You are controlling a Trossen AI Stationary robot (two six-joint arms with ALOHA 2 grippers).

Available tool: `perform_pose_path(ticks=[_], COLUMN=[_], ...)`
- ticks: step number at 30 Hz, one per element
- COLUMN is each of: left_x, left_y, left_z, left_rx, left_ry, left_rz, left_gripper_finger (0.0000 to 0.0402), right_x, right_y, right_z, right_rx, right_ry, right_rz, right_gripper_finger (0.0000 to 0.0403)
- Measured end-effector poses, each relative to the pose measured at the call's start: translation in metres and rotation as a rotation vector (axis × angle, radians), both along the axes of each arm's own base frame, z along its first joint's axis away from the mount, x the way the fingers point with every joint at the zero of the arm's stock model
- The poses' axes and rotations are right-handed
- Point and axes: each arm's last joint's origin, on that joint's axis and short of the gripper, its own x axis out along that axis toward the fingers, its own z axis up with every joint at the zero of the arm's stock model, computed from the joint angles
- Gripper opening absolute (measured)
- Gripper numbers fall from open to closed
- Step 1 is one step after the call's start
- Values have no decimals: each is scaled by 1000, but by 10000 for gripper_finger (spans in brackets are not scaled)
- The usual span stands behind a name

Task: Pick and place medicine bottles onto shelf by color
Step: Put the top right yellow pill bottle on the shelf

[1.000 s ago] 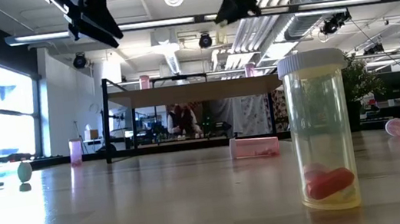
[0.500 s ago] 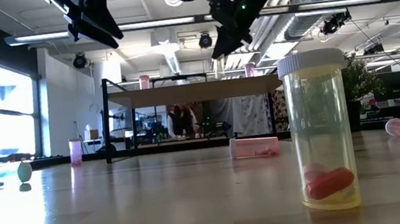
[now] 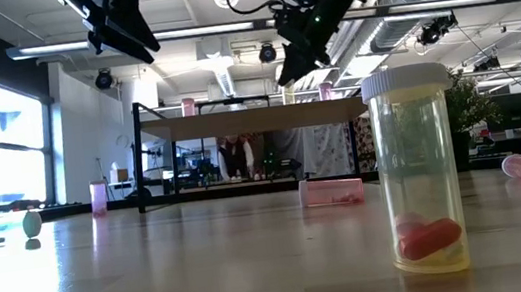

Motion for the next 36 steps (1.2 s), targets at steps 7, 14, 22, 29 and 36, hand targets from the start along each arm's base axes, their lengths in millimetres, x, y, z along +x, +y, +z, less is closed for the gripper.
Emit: perform_pose_path(ticks=[7, 14, 22, 29, 36], left_x=[0, 0, 0, 0, 0], left_y=[0, 0, 0, 0, 0], left_z=[0, 0, 0, 0, 0], left_rx=[0, 0, -6, -13, -13], left_ry=[1, 0, -2, -5, -5], left_rz=[0, 0, -6, -14, -14], left_gripper_finger=[213, 213, 213, 213, 213], right_x=[4, 6, 6, 6, 8], right_y=[-1, -3, -3, -3, -4], right_z=[-6, -10, -10, -10, -10], right_rx=[8, 7, 10, 6, -3], right_ry=[10, 13, 15, 14, 2], right_rz=[3, 5, 7, 14, 14], right_gripper_finger=[108, 108, 108, 116, 157])
